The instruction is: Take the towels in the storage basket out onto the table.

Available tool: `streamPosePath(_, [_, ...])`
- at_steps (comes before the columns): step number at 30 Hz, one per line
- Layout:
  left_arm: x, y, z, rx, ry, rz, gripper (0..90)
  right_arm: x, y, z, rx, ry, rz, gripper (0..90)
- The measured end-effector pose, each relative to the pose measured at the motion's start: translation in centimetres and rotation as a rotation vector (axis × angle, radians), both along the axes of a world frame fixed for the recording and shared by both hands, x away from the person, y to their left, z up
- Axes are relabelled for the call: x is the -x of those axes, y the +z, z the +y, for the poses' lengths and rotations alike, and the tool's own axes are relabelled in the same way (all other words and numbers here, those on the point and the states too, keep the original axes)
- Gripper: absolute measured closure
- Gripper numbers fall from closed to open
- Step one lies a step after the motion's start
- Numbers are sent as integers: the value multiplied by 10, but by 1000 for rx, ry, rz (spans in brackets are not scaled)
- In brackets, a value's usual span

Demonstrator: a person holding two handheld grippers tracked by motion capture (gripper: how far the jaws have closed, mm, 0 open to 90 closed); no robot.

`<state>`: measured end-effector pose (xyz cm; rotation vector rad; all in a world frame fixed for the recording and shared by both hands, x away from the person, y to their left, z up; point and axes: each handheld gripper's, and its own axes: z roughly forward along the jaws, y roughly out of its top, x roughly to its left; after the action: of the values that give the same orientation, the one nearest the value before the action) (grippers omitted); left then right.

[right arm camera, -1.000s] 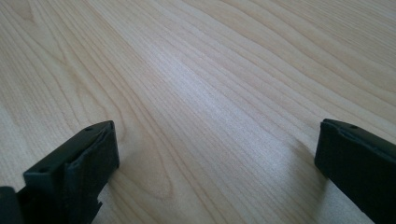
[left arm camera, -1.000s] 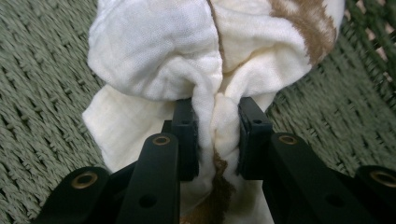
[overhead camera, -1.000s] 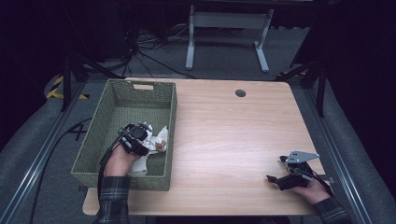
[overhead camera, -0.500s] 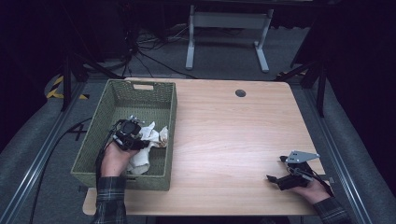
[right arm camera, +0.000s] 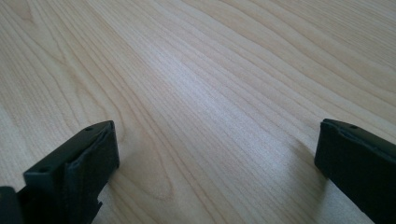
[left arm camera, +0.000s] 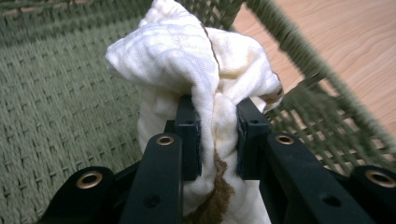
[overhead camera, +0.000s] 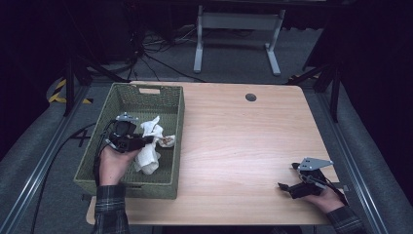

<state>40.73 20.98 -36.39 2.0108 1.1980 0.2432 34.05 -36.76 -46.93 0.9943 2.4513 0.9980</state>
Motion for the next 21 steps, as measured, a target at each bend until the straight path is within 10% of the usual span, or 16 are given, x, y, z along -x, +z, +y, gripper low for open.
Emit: streamPosePath(21, [2,55,-9,138,-60,-134,756,0,0,0,0,-2,0,1])
